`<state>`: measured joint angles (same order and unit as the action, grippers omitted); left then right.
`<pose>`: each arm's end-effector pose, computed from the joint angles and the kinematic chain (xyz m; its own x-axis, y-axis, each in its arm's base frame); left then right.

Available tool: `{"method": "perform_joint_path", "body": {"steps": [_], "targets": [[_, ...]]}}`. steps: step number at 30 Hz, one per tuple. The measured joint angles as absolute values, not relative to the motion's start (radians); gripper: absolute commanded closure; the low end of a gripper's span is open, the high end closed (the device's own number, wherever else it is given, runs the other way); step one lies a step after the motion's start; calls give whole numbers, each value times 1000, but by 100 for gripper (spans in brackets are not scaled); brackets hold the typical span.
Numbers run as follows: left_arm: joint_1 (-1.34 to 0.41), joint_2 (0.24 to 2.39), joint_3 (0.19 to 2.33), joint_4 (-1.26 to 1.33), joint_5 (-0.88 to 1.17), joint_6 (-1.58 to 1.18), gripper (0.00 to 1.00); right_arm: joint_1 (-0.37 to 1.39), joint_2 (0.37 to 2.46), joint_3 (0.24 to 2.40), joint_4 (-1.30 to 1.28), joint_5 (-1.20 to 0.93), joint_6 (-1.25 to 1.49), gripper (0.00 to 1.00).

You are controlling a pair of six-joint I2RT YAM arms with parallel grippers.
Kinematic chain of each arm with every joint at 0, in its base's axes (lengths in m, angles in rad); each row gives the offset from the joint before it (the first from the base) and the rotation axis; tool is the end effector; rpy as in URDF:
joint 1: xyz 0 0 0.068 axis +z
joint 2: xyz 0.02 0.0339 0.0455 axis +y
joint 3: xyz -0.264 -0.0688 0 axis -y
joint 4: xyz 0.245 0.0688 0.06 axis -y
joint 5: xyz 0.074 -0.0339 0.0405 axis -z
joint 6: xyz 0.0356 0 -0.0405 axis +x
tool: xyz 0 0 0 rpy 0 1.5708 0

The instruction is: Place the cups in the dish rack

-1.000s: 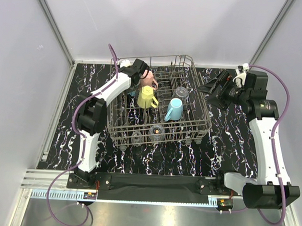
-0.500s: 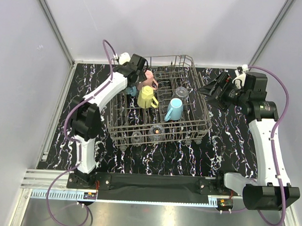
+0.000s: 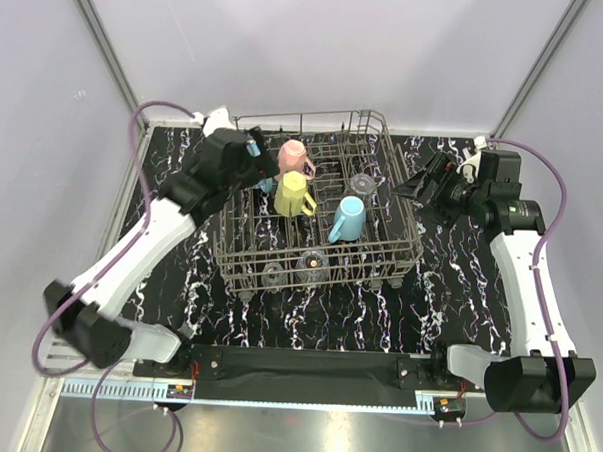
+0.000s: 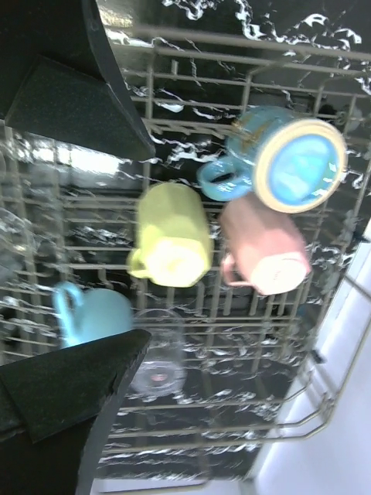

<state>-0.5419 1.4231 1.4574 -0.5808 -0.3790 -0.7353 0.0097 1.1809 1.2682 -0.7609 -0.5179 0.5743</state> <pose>0.2770 -0.1514 0.3873 -0.4700 -0.4445 -0.7626 -0.1442 0.8910 -0.4305 0.2403 0.0200 0.3734 -0.7385 0.4649 -0.4884 0.0069 0.7296 0.6839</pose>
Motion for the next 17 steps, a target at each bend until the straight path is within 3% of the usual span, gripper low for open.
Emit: {"method": "perform_joint_path", "body": {"steps": [6,17], "targets": [[-539,1074,1182,-458,-225,-627,1,10,1150,1251,-761,-458,536,0],[-539,636,786,-283,40,-548,1,10,921,1096,-732,-269,489,0]]}}
